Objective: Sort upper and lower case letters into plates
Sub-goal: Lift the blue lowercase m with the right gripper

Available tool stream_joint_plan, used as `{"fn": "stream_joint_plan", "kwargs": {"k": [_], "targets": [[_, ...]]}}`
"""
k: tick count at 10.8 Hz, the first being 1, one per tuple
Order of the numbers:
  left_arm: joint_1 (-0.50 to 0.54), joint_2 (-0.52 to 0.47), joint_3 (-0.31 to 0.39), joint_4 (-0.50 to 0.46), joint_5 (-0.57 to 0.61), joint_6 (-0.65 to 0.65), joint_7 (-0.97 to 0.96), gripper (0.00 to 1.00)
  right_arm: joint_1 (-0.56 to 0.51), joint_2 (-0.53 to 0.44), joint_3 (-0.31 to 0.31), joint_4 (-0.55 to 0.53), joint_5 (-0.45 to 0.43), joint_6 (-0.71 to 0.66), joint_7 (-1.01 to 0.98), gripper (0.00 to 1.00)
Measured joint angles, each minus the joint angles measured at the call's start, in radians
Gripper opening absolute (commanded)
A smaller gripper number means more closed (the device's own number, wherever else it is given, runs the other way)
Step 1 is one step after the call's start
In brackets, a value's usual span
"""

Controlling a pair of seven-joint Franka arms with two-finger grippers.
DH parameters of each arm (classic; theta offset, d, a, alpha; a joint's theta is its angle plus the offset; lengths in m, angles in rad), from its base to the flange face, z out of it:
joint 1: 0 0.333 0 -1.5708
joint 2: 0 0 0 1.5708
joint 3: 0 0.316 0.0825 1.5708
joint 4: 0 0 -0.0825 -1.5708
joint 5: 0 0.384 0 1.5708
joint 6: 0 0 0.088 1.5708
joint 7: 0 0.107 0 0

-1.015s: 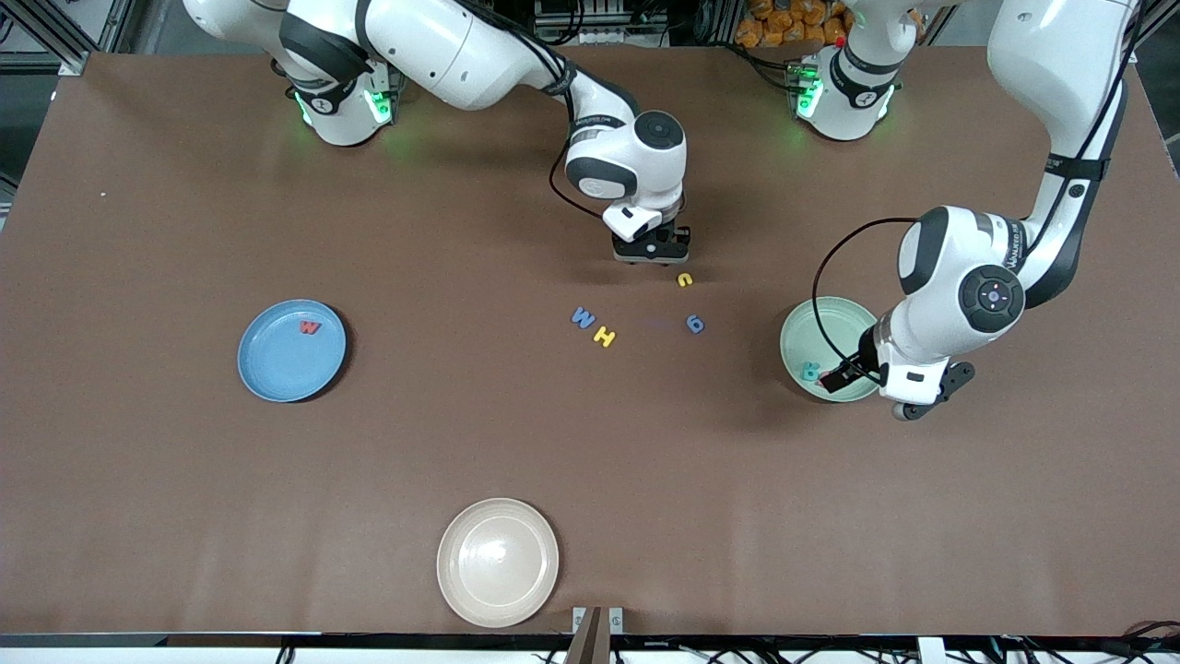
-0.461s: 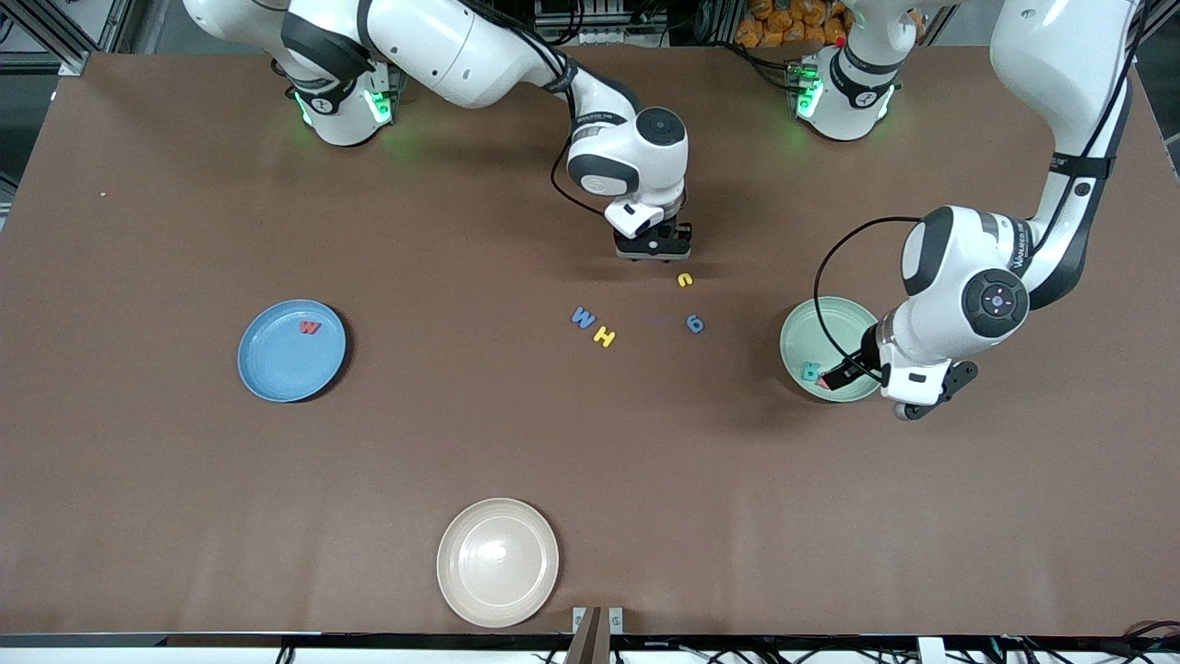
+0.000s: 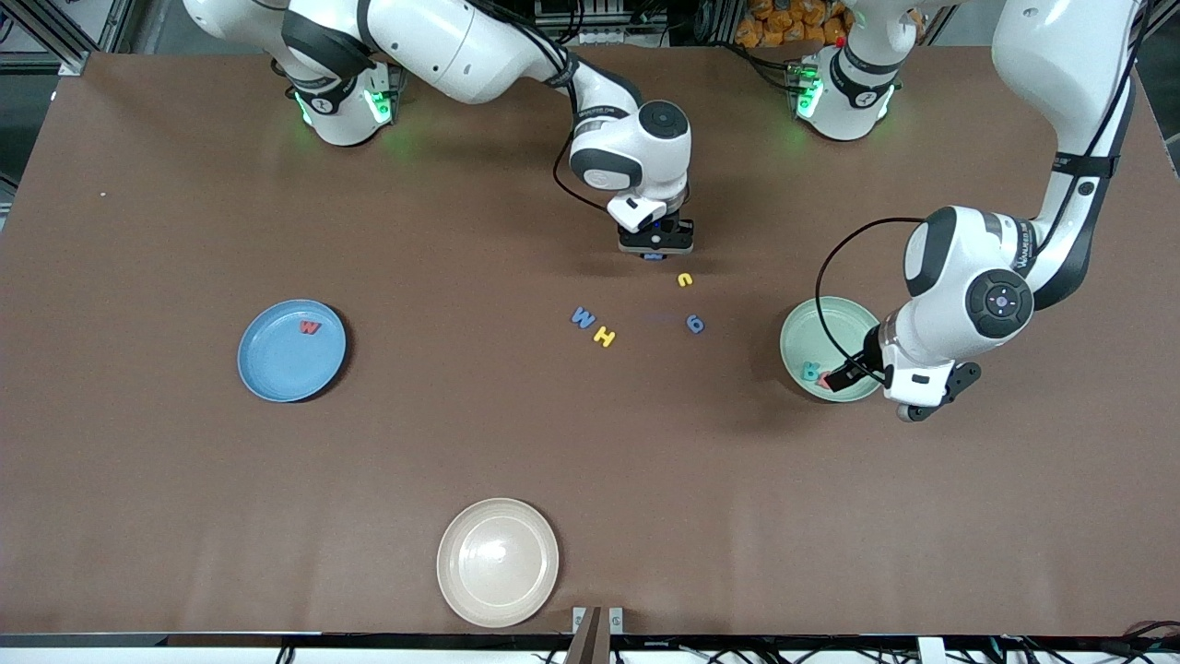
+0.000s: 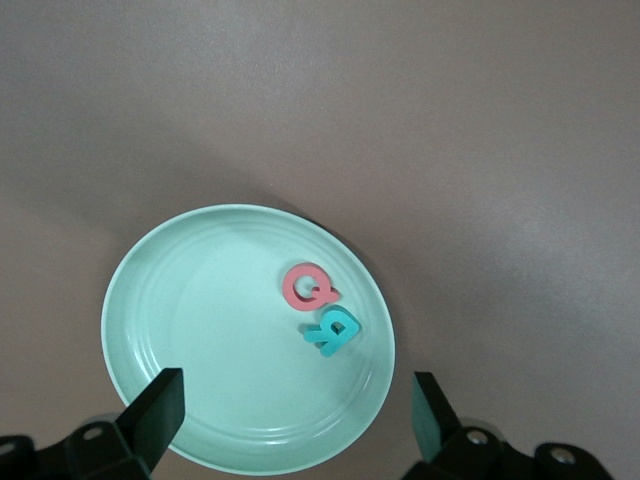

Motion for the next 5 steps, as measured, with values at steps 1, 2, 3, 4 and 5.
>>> {"fn": "stream_joint_plan", "kwargs": {"k": [1, 2, 3, 4, 5], "targets": [[0.000, 0.000, 0.000, 0.000, 0.000, 0.000, 0.000, 1.00, 0.000, 0.000, 0.000, 0.000, 0.000, 0.000, 0.000, 0.07], [0.000, 0.000, 0.000, 0.000, 0.000, 0.000, 0.000, 1.00, 0.000, 0.000, 0.000, 0.000, 0.000, 0.000, 0.000, 0.04], [0.000, 0.000, 0.001, 0.000, 0.000, -0.001, 0.000, 1.00, -0.001, 0.000, 0.001, 0.002, 0.000, -0.005, 0.001, 0.03], [0.000, 0.001, 0.001, 0.001, 0.000, -0.001, 0.000, 1.00, -0.005, -0.001, 0.004, 0.005, 0.000, -0.026, 0.001, 0.03], [0.000, 0.000, 0.001, 0.001, 0.000, -0.001, 0.000, 1.00, -0.018, -0.009, 0.010, 0.009, 0.005, -0.054, 0.002, 0.03]]}}
